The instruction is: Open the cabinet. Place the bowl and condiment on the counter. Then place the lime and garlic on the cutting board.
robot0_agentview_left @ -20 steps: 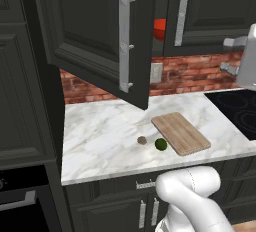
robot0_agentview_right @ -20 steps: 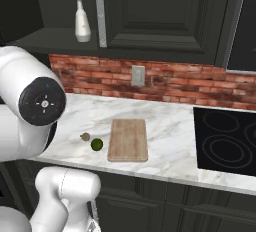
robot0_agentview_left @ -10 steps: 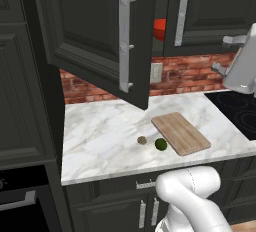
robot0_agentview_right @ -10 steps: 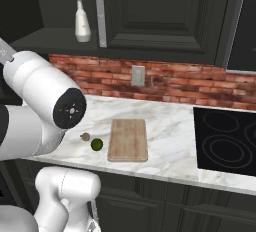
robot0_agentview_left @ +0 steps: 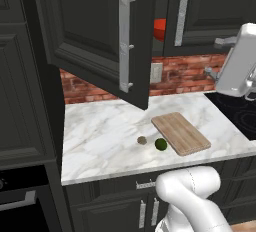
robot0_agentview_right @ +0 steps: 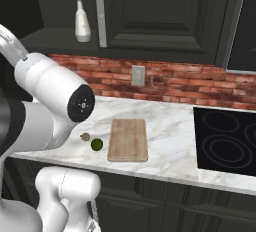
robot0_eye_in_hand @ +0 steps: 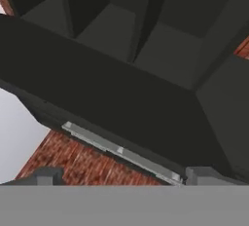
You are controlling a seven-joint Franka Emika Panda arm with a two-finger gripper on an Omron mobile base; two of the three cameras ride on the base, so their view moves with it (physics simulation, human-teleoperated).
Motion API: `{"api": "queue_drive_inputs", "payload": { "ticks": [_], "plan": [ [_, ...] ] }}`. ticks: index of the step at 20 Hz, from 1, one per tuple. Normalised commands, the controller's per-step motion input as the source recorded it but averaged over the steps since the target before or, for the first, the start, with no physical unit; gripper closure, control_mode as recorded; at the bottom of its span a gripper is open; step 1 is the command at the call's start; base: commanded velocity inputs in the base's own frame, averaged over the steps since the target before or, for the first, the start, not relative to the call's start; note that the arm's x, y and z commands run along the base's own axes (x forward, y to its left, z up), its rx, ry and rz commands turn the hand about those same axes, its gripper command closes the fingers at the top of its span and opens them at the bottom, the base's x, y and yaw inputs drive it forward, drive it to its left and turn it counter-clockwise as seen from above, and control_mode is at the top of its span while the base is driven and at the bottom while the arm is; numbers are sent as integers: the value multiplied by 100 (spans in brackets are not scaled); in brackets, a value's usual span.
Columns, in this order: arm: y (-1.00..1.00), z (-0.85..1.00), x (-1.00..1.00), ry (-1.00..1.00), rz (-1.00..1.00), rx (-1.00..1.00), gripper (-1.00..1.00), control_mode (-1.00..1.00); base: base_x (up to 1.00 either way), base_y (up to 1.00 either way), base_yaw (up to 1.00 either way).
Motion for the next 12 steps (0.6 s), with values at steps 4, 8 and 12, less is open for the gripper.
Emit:
{"api": "queue_drive_inputs", "payload": {
  "ticks": [4, 8, 12],
  "plan": [
    [8, -12, 30, 6, 2, 3, -100, -100, 0, 0, 0],
    [11, -9, 23, 2, 2, 4, -100, -100, 0, 0, 0],
    [24, -13, 31, 6, 4, 7, -100, -100, 0, 0, 0]
  ]
}}
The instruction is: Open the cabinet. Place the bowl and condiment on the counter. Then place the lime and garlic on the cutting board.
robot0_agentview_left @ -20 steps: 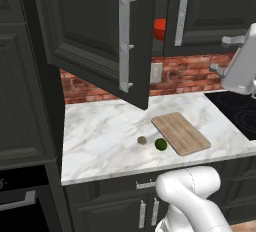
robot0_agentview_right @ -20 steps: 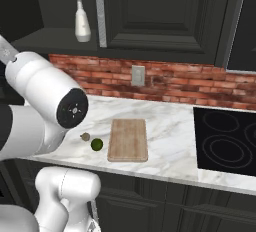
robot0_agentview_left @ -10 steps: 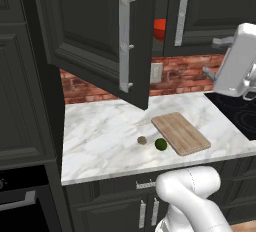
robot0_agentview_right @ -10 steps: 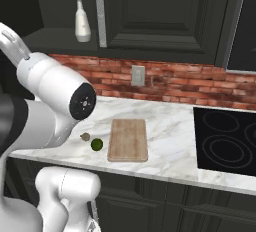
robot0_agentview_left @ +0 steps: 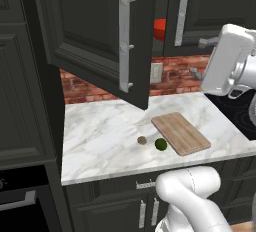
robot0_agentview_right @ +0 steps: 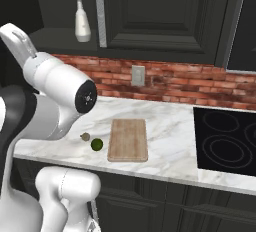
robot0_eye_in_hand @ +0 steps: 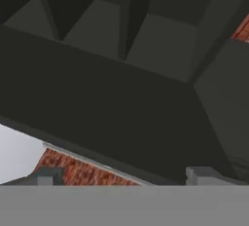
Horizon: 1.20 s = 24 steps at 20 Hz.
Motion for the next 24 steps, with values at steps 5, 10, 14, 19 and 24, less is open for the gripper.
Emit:
{"api": "queue_drive_inputs", "payload": {
  "ticks": [5, 10, 14, 19, 24],
  "plan": [
    [29, -14, 32, 7, 6, 7, -100, -100, 0, 0, 0],
    [26, -7, 26, 6, 7, 8, -100, -100, 0, 0, 0],
    [21, -2, 27, 6, 9, 10, -100, -100, 0, 0, 0],
    [15, 0, 27, 9, 12, 7, -100, -100, 0, 0, 0],
    [12, 0, 22, 5, 13, 2, -100, -100, 0, 0, 0]
  ]
}}
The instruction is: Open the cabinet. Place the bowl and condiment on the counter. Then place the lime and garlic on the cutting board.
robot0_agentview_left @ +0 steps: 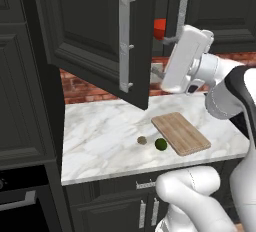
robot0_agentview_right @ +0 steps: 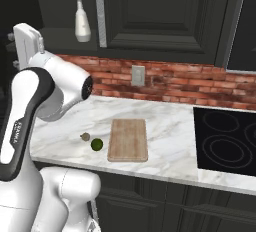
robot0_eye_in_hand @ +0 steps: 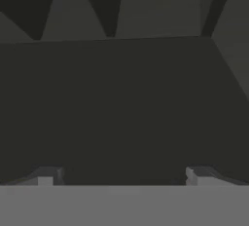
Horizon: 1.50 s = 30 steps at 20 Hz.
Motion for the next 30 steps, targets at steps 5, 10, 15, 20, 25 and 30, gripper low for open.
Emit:
{"api": "queue_drive_inputs", "payload": {
  "ticks": [5, 10, 15, 20, 25, 30],
  "plan": [
    [7, 0, 14, 0, 12, 0, -100, -100, 0, 0, 0],
    [7, 0, 17, 0, 12, 0, -100, -100, 0, 0, 0],
    [14, -2, 13, 0, 11, 0, -100, -100, 0, 0, 0],
    [21, -10, 13, 0, 10, 0, -100, -100, 0, 0, 0],
    [18, -10, 17, 0, 11, 0, -100, -100, 0, 0, 0],
    [17, -14, 15, 2, 12, 0, -100, -100, 0, 0, 0]
  ]
}}
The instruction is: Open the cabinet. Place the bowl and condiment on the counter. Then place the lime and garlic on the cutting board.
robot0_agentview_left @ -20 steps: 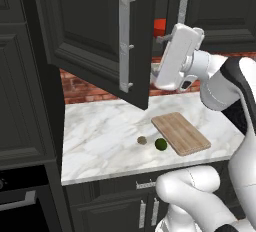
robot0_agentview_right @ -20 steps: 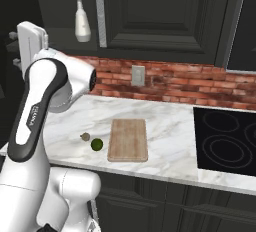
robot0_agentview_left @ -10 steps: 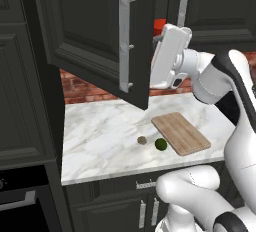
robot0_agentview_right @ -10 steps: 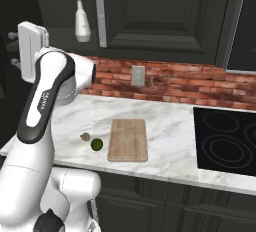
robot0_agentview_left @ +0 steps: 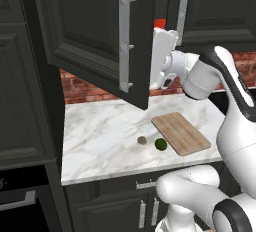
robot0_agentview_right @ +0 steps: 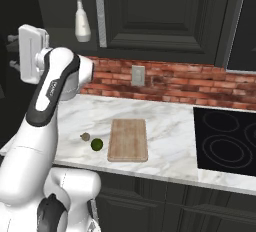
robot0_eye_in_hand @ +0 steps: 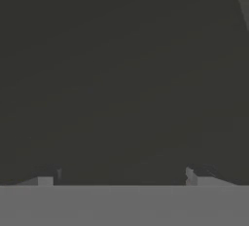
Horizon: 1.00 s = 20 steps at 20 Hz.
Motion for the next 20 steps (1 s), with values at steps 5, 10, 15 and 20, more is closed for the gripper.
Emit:
{"api": "queue_drive_inputs", "payload": {
  "ticks": [5, 10, 15, 20],
  "plan": [
    [24, -6, 0, 0, 13, 0, -100, -100, 0, 0, 0],
    [31, 0, 0, 0, 13, 0, -100, -100, 0, 0, 0],
    [39, -1, 0, 0, 13, 0, -100, -100, 0, 0, 0],
    [43, 0, 0, 0, 11, 0, -100, -100, 0, 0, 0]
  ]
}}
